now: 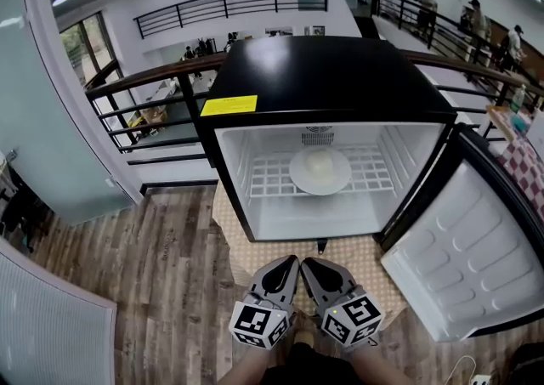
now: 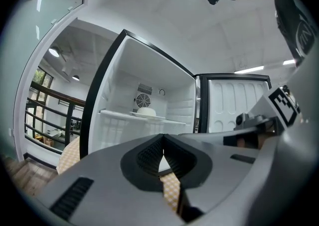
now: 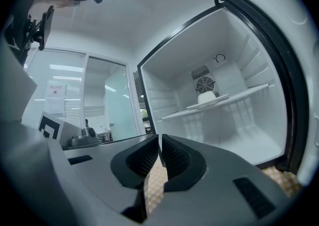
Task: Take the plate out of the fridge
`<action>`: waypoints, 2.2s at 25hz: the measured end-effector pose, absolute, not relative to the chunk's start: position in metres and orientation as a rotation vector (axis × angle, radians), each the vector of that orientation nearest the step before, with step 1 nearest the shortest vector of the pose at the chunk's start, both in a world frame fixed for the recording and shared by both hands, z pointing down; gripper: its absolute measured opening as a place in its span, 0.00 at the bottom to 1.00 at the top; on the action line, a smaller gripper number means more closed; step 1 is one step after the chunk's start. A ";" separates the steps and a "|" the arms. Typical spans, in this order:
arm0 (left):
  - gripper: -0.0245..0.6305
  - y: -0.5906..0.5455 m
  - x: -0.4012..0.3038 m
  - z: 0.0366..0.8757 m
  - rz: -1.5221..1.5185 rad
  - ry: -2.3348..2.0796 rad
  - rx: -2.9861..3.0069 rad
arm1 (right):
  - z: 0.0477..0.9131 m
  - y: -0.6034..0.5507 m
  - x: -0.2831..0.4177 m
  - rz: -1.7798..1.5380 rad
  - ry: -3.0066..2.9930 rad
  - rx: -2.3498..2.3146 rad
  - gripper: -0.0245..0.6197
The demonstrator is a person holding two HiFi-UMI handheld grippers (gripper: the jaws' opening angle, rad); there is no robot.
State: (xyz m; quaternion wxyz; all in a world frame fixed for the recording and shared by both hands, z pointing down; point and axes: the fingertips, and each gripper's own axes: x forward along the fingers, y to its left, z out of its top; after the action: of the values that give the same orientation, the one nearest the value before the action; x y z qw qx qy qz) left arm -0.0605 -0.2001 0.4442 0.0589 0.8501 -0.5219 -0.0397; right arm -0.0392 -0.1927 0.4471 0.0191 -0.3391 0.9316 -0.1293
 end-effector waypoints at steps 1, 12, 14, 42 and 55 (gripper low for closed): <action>0.05 -0.205 -0.060 0.444 -0.119 -1.579 2.577 | 0.447 -0.197 -0.039 -0.404 2.888 -1.056 0.10; 0.05 -0.246 -0.054 0.438 -0.122 -1.570 2.597 | 0.441 -0.241 -0.033 -0.432 2.847 -1.071 0.10; 0.05 -0.249 -0.055 0.440 -0.126 -1.570 2.596 | 0.443 -0.243 -0.033 -0.447 2.842 -1.070 0.10; 0.05 -0.289 -0.043 0.435 -0.063 -1.283 2.745 | 0.430 -0.312 -0.019 -0.793 2.535 -1.310 0.11; 0.05 -0.298 -0.045 0.435 -0.108 -1.270 2.724 | 0.414 -0.345 0.007 -1.191 2.031 -1.232 0.19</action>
State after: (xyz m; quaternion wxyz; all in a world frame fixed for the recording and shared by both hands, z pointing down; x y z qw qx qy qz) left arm -0.0454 -0.2984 0.4345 0.0671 0.9037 -0.4213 -0.0360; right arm 0.0069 -0.3448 0.4140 0.2396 -0.4500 0.7421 -0.4352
